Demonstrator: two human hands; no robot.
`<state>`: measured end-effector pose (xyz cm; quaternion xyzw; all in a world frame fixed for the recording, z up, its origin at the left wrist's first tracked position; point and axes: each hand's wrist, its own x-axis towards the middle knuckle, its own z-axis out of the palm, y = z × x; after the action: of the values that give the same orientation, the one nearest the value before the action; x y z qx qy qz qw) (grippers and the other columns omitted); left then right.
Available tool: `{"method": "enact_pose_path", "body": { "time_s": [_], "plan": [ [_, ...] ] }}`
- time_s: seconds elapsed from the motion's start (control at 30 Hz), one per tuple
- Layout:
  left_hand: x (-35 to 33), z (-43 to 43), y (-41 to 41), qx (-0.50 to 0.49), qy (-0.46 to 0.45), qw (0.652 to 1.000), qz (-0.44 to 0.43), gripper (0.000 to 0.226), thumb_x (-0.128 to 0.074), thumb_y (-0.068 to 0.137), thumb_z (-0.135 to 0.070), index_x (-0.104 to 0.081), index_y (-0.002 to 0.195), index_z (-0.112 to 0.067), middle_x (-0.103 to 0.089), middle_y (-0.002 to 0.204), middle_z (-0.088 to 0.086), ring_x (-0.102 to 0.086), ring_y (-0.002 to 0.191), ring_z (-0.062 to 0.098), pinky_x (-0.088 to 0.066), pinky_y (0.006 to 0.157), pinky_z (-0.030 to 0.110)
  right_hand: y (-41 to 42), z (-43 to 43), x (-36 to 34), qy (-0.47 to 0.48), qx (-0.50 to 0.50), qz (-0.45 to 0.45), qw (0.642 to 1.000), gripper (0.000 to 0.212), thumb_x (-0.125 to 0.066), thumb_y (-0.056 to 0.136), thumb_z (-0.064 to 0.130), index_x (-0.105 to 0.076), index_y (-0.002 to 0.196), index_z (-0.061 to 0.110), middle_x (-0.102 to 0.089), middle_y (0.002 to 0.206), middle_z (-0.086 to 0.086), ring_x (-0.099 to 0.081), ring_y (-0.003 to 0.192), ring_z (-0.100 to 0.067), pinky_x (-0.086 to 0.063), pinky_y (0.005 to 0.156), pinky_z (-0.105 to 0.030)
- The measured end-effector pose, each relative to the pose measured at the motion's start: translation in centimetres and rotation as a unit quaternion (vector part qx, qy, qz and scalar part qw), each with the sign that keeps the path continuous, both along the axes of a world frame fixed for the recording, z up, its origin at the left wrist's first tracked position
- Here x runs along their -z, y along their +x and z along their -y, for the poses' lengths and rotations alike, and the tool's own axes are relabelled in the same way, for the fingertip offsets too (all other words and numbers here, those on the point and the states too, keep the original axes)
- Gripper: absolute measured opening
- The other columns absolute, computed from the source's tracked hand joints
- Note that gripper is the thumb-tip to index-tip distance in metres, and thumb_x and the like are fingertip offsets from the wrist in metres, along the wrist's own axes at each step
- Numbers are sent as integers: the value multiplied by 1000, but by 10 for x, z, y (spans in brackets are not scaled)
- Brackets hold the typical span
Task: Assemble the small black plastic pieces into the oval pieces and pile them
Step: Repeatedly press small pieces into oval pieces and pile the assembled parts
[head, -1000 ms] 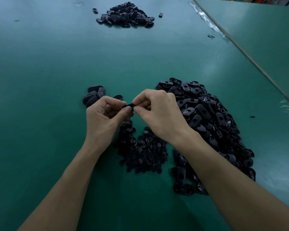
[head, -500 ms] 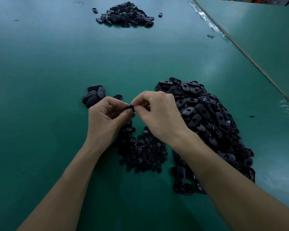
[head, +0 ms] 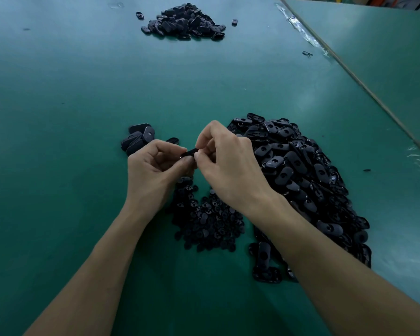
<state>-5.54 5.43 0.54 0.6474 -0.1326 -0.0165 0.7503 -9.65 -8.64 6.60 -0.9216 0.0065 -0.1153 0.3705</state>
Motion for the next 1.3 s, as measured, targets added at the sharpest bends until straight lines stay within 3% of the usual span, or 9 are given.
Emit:
{"method": "enact_pose_path", "body": {
  "time_s": [0.1,0.27,0.33,0.47,0.77,0.93,1.1,1.2,1.3],
  "plan": [
    [0,0,0,0,10,1000,-5,15,-79,77,-10,-66,85,-9,-75,75,0,-73,69,15,-61,69,29,0,0,0,-10,-5,-8,1000,11,-61,94,7,-56,90,17,-60,74,6,-58,69,-9,-51,61,-29],
    [-1,0,-2,14,25,1000,-5,20,-74,81,10,-66,85,-8,-75,75,0,-73,68,14,-59,68,23,0,5,-3,-10,-20,-39,999,16,-63,93,8,-54,87,19,-59,73,7,-56,68,-4,-47,59,-19],
    [-2,1,-3,21,34,999,2,20,-74,81,10,-66,86,-7,-76,76,-1,-73,69,12,-59,69,22,1,7,-4,-12,-31,-56,998,15,-63,94,9,-55,87,20,-59,75,7,-57,73,-4,-47,60,-19],
    [-2,2,-5,19,54,998,20,21,-76,81,9,-66,86,-8,-76,79,-5,-74,73,8,-57,69,19,2,9,-4,-24,-33,-70,997,14,-65,93,11,-56,88,21,-61,82,3,-58,83,-14,-54,70,-34],
    [0,2,-2,-26,101,993,50,22,-79,82,-3,-64,86,-19,-73,80,-3,-70,71,6,-56,68,19,0,2,-4,-51,-39,-39,997,10,-62,95,10,-63,91,19,-66,82,-1,-65,72,-15,-58,67,-37],
    [1,2,0,-37,89,994,43,25,-78,82,3,-62,84,-16,-70,78,1,-68,67,5,-55,64,17,1,6,-8,-32,-52,-37,997,10,-65,93,10,-69,95,18,-70,89,3,-66,82,-11,-58,77,-33],
    [2,3,-1,-11,52,998,25,27,-75,83,7,-61,85,-17,-72,74,-8,-68,68,5,-53,65,16,6,11,-8,-76,-39,-70,994,26,-64,97,18,-68,123,20,-67,121,0,-60,110,-13,-49,100,-32],
    [1,1,0,5,48,999,23,26,-76,82,5,-62,86,-17,-73,76,-7,-69,71,7,-55,68,17,7,15,-6,-23,-48,-88,995,22,-65,96,14,-73,116,18,-73,103,3,-66,96,-6,-53,94,-24],
    [0,1,0,18,30,999,4,26,-73,84,7,-61,89,-16,-74,76,-4,-72,70,10,-56,67,18,7,22,-3,6,-45,-89,995,15,-69,93,15,-76,107,19,-68,83,17,-64,79,7,-51,82,-11]
  ]
}}
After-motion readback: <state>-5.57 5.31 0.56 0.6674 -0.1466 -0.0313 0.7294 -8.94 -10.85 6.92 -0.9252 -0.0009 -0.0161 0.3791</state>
